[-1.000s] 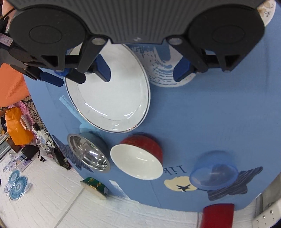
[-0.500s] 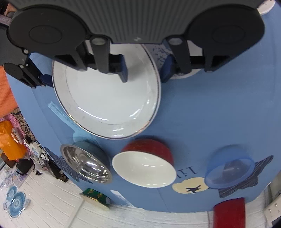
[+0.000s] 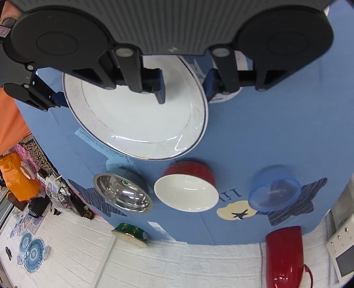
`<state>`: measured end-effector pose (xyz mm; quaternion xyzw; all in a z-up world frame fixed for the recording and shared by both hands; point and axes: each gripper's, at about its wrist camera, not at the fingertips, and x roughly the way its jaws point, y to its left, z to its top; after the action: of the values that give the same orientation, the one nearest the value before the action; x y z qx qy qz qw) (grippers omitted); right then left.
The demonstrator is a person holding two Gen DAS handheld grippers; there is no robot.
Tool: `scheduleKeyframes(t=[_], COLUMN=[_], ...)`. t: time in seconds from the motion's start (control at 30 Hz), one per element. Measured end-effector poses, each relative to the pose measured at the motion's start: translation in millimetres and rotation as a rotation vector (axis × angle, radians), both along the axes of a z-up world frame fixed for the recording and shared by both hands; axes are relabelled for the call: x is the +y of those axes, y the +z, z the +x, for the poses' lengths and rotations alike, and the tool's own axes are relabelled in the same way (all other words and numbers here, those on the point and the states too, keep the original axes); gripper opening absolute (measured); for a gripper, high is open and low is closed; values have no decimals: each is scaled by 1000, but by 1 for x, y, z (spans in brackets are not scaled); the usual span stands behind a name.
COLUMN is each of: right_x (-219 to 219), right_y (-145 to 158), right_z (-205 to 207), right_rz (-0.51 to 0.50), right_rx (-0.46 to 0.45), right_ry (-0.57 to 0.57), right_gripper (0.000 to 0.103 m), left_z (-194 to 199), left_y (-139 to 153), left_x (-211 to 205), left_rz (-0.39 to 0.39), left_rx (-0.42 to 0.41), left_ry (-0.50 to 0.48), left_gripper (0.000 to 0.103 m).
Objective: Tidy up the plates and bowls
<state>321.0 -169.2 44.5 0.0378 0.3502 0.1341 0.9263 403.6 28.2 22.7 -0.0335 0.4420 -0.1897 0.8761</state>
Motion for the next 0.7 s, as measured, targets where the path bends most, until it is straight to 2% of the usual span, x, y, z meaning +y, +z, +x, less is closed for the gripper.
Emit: scheduleKeyframes(t=[0.3, 0.43, 0.57, 0.7], right_x=[38, 73, 108, 132], right_y=[31, 30, 16, 0], right_z=[-45, -67, -80, -86], right_rz=[-4, 0, 33, 60], right_rx=[-105, -140, -117, -64], right_ry=[69, 143, 220, 263], right_gripper=[71, 72, 72, 73], left_z=[-60, -97, -132, -154], left_y=[24, 28, 18, -1], left_x=[49, 85, 119, 147], left_rz=[-53, -46, 13, 20], left_rx=[-69, -107, -130, -114], left_ry=[79, 149, 235, 290], left_gripper=[16, 16, 15, 15])
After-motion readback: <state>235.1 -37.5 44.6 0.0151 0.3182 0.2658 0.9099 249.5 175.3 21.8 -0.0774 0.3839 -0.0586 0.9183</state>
